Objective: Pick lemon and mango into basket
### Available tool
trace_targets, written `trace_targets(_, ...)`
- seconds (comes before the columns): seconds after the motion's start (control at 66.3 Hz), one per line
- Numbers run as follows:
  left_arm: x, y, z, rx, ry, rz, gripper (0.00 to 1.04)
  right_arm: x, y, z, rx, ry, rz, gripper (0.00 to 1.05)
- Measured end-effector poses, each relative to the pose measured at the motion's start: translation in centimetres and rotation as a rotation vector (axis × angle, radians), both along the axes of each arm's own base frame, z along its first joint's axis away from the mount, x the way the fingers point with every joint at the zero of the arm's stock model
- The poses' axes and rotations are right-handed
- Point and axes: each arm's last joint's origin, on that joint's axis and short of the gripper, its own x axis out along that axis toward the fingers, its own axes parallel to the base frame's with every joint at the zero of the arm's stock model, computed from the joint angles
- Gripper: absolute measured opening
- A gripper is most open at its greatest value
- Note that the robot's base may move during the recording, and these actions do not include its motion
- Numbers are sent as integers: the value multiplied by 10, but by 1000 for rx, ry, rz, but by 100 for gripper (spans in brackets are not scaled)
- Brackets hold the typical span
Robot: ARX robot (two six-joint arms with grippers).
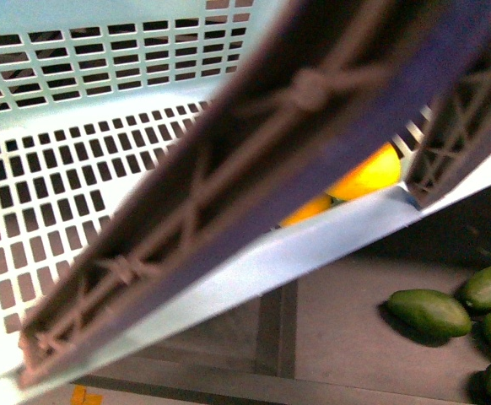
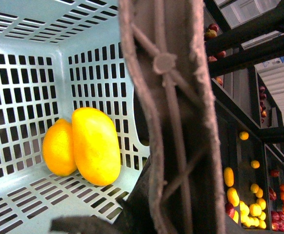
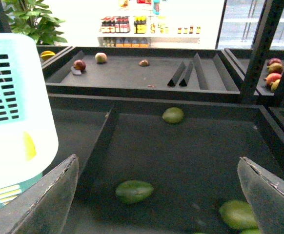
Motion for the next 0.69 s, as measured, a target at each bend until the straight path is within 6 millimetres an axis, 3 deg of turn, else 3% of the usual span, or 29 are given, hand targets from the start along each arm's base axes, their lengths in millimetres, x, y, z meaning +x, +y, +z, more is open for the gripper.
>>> trace_targets(0.512, -1, -2, -1, 9, 1, 7, 4, 0, 0, 0, 0, 0, -4, 96)
trace_targets(0.603, 6, -11, -5, 69, -9, 268, 4, 0, 0, 0, 0, 1, -4, 96)
trace_targets(0.693, 43, -18, -20, 117, -60, 528, 4, 0, 0, 0, 0, 0, -5, 96)
